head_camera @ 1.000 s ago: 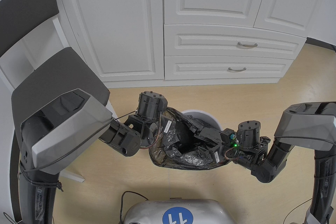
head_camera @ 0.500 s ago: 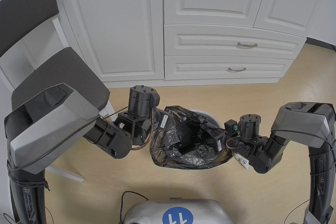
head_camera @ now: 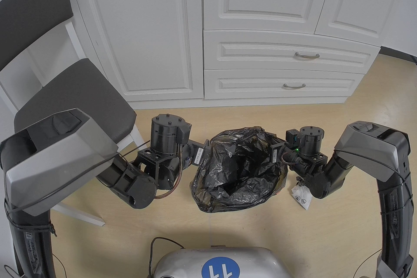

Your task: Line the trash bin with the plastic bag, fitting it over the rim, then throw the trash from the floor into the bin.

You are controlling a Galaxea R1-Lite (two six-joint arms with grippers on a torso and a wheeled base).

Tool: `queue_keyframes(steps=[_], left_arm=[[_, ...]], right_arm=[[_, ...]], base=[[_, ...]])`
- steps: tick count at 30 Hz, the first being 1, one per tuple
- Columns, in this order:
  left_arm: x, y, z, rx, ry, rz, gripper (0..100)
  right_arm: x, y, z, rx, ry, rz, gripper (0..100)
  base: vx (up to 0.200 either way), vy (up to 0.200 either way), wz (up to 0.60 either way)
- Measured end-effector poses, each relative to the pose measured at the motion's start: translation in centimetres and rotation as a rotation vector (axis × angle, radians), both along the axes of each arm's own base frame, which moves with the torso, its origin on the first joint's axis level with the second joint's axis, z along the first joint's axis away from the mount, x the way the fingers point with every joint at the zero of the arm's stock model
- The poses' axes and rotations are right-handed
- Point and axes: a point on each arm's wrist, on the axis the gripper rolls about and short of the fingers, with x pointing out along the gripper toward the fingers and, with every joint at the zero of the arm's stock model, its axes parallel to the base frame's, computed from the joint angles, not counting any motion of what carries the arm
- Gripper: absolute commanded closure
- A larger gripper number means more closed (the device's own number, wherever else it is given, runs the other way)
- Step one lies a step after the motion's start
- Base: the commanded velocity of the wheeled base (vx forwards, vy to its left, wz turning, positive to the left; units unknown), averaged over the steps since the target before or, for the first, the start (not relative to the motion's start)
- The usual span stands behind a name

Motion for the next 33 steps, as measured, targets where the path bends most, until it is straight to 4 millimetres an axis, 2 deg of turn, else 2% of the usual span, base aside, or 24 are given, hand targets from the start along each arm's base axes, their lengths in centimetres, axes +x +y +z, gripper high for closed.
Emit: queue_keyframes(steps=[7,13,22,23,27,33], left_arm=[[0.0,0.4,-0.1,-0.007,-0.011,0.007,0],[0.0,0.4,-0.1,-0.01,-0.016,0.008,0],[-0.2,0.3,-0.3,-0.008,-0.01,0.004,0],[-0.2,0.3,-0.4,-0.007,-0.009,0.004,0],[-0.3,0.1,-0.4,-0.007,-0.007,-0.002,0],[-0.9,-0.3,-0.8,0.001,0.008,-0.02,0]], right_arm=[[1.8,0.0,-0.6,0.033,-0.034,-0.057,100],[3.1,0.3,-0.1,0.126,-0.076,-0.1,100],[2.6,0.3,-0.7,0.117,-0.045,-0.096,100],[2.4,0.2,-0.8,0.112,-0.035,-0.092,0],[1.3,0.0,-0.5,0.095,-0.002,-0.048,0],[-0.4,-0.6,1.5,0.091,0.004,-0.009,0]], base=[[0.0,0.0,0.0],[0.0,0.0,0.0],[0.0,0.0,0.0],[0.0,0.0,0.0],[0.0,0.0,0.0],[0.0,0.0,0.0]])
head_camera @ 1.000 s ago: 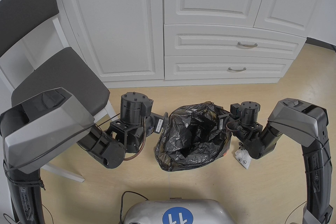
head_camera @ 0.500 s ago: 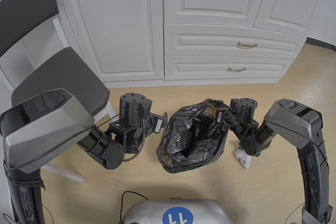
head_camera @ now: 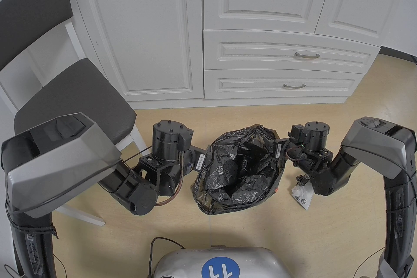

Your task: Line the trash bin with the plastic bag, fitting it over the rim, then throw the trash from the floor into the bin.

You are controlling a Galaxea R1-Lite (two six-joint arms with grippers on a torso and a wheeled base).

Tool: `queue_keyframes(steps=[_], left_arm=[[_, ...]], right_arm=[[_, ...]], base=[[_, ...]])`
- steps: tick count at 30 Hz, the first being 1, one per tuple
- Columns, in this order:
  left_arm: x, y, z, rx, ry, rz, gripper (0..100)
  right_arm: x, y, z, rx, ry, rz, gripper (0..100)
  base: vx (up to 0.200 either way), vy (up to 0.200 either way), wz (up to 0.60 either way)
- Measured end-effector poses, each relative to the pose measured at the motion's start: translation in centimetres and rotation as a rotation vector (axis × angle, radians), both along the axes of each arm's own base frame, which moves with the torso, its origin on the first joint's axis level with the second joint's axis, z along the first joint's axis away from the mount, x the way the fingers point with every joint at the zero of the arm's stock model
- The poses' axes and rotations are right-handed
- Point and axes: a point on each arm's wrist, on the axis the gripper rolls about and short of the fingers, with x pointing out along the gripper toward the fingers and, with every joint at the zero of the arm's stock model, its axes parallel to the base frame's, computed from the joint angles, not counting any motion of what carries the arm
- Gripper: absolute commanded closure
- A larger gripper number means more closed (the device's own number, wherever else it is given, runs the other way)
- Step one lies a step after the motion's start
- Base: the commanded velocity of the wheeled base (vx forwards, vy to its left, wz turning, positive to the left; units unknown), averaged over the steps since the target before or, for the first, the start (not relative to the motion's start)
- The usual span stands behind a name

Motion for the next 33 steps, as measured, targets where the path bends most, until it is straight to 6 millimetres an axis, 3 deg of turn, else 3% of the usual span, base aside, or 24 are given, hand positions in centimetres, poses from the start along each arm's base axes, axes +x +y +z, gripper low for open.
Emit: queue_keyframes(steps=[9,16,22,33], left_arm=[[0.7,-2.2,-3.0,0.059,0.06,-0.039,0],[3.6,-3.7,-4.3,0.116,0.104,-0.032,0],[6.7,-2.0,-5.2,0.136,0.129,0.039,0],[8.6,1.0,-5.0,0.121,0.119,0.113,0]], right_arm=[[-2.3,-1.3,2.6,-0.048,0.028,0.032,0],[-3.2,-2.6,4.1,-0.057,0.03,0.039,0],[-3.4,-3.7,5.0,-0.056,0.018,0.031,0],[-3.3,-4.3,5.3,-0.054,0.012,0.028,0]], base=[[0.0,0.0,0.0],[0.0,0.0,0.0],[0.0,0.0,0.0],[0.0,0.0,0.0]])
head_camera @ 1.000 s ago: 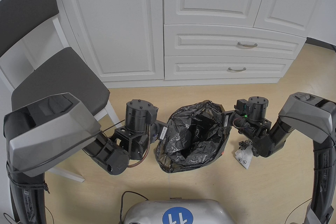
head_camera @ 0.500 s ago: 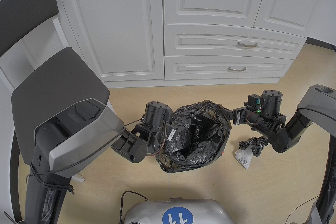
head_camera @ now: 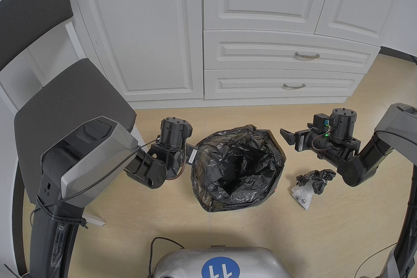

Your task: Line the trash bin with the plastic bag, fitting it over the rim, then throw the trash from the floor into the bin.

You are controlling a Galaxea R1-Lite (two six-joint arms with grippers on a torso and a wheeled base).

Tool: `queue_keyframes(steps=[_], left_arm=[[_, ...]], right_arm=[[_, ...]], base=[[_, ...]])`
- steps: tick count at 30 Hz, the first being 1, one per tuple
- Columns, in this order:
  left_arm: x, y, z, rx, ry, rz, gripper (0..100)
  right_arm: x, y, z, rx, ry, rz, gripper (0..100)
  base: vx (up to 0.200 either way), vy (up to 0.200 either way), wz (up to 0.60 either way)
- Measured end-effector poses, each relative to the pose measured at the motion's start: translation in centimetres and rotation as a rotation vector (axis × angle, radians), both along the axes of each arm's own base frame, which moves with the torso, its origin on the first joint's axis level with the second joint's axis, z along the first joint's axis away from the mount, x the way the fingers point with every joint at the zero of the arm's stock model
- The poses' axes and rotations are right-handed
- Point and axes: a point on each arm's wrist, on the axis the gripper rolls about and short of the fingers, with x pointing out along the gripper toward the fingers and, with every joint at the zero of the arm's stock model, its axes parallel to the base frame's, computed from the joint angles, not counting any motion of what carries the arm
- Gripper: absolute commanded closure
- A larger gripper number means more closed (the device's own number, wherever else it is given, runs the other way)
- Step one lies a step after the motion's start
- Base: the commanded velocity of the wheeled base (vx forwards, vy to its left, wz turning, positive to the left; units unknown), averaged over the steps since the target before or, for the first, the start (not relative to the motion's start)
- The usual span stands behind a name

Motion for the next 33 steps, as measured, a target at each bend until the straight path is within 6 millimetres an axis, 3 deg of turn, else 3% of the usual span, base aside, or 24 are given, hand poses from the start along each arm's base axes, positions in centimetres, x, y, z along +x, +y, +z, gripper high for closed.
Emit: queue_keyframes(steps=[6,15,26,33], left_arm=[[0.6,0.7,-0.2,0.002,0.004,0.016,0],[3.0,1.8,-1.0,0.002,0.002,0.058,0],[4.2,1.6,-2.7,-0.009,-0.008,0.067,0],[4.0,1.0,-1.2,-0.045,-0.04,0.062,0]], right_arm=[[0.0,0.0,0.0,0.0,0.0,0.0,0],[-0.1,-0.1,-0.1,-0.019,0.001,0.006,0],[-0.5,1.5,-2.3,-0.046,0.053,0.055,0],[-0.2,2.2,-3.9,-0.057,0.088,0.07,0]], base=[[0.0,0.0,0.0],[0.0,0.0,0.0],[0.0,0.0,0.0],[0.0,0.0,0.0]])
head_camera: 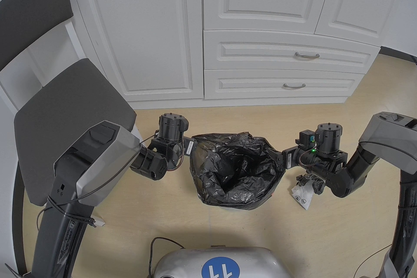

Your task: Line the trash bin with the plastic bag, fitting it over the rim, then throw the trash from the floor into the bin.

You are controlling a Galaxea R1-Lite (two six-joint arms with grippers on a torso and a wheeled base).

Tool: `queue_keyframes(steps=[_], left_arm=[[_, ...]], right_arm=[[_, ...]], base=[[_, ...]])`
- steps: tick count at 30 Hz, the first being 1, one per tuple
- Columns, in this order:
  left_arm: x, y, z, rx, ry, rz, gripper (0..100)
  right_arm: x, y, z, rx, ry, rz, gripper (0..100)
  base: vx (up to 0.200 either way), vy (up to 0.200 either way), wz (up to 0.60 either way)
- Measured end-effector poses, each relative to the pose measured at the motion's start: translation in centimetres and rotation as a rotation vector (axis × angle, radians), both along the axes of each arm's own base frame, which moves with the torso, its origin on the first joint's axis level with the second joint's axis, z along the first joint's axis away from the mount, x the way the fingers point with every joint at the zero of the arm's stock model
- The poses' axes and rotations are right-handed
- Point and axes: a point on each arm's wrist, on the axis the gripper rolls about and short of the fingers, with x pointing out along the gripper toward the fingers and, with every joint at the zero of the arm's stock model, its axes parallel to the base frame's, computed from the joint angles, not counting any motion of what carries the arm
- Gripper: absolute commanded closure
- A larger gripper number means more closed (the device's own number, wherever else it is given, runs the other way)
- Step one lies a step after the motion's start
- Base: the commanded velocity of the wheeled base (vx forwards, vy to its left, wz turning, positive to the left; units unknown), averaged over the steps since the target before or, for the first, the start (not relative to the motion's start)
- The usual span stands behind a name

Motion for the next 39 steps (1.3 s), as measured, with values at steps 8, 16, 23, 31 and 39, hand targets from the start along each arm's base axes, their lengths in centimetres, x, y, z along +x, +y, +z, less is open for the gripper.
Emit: queue_keyframes(steps=[8,16,23,31,39], left_arm=[[-0.6,-0.9,2.0,-0.035,-0.036,-0.015,0],[-0.6,-1.3,2.2,-0.042,-0.052,-0.023,0],[0.1,-1.5,1.9,-0.048,-0.067,-0.02,0],[0.6,-2.2,1.0,-0.046,-0.067,-0.029,0],[0.7,-2.2,0.6,-0.047,-0.065,-0.027,0]], right_arm=[[1.2,0.3,-1.8,-0.006,0.016,-0.008,0],[4.0,-0.5,-3.0,0.01,-0.015,-0.07,0],[6.7,-1.6,-3.5,0.105,-0.042,-0.147,0],[7.9,-2.0,-5.7,0.113,-0.019,-0.167,0],[7.7,-2.6,-7.8,0.089,0.07,-0.175,0]], base=[[0.0,0.0,0.0],[0.0,0.0,0.0],[0.0,0.0,0.0],[0.0,0.0,0.0],[0.0,0.0,0.0]])
